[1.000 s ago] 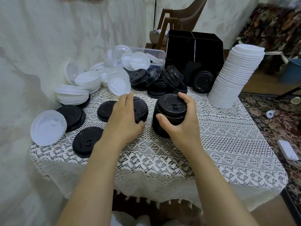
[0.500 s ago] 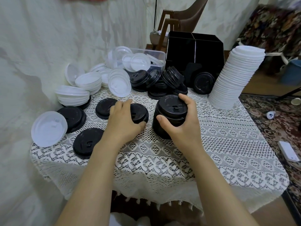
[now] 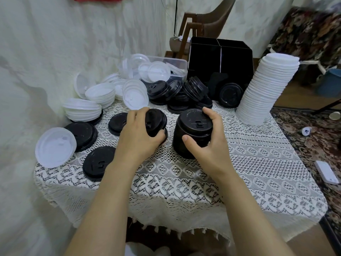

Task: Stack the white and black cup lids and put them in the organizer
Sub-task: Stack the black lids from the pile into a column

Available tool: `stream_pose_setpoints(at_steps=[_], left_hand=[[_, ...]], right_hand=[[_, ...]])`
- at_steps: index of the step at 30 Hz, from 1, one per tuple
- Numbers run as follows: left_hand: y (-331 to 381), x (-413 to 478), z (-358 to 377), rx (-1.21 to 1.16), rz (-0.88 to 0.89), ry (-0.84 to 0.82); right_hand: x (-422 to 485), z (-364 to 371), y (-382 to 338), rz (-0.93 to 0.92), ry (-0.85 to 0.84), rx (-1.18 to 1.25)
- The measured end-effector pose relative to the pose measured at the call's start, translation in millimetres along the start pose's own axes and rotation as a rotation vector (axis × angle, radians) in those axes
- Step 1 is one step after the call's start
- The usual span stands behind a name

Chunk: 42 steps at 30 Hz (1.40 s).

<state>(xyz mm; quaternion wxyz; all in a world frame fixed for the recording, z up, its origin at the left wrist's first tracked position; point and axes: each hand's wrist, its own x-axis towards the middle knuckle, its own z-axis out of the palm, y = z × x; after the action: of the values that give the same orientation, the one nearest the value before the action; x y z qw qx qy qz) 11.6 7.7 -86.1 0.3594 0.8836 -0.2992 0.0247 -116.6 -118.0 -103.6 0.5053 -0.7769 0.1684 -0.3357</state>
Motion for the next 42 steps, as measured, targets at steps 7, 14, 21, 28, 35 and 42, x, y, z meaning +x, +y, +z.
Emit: stream_pose_setpoints(at_steps=[7,14,21,28,35,42], left_hand=[[16.9,-1.7,-10.5,-0.215,0.022,0.185],[50.9,-13.4,-4.1,-0.394,0.199,0.212],[75.4,-29.1,23.7,-0.43,0.195,0.161],[77.8,-33.2,34.5,-0.304,0.178,0.085],[70.1,-29.9,32.5,-0.333,0.174,-0.058],[68.2,-27.0,31.3,-0.383,0.189,-0.046]], right_hand=[[1.2,0.4,-0.7,-0.006,0.025,-0.039],[2.9,0.3,0.4,-0.005,0.05,-0.046],[2.5,-0.9,-6.5,0.033,0.055,0.035],[6.0,-1.7,4.7,0.022,0.055,-0.025],[5.8,-4.7,2.5,0.068,-0.014,0.046],[12.5,-17.3,4.3,-0.319,-0.059,-0.333]])
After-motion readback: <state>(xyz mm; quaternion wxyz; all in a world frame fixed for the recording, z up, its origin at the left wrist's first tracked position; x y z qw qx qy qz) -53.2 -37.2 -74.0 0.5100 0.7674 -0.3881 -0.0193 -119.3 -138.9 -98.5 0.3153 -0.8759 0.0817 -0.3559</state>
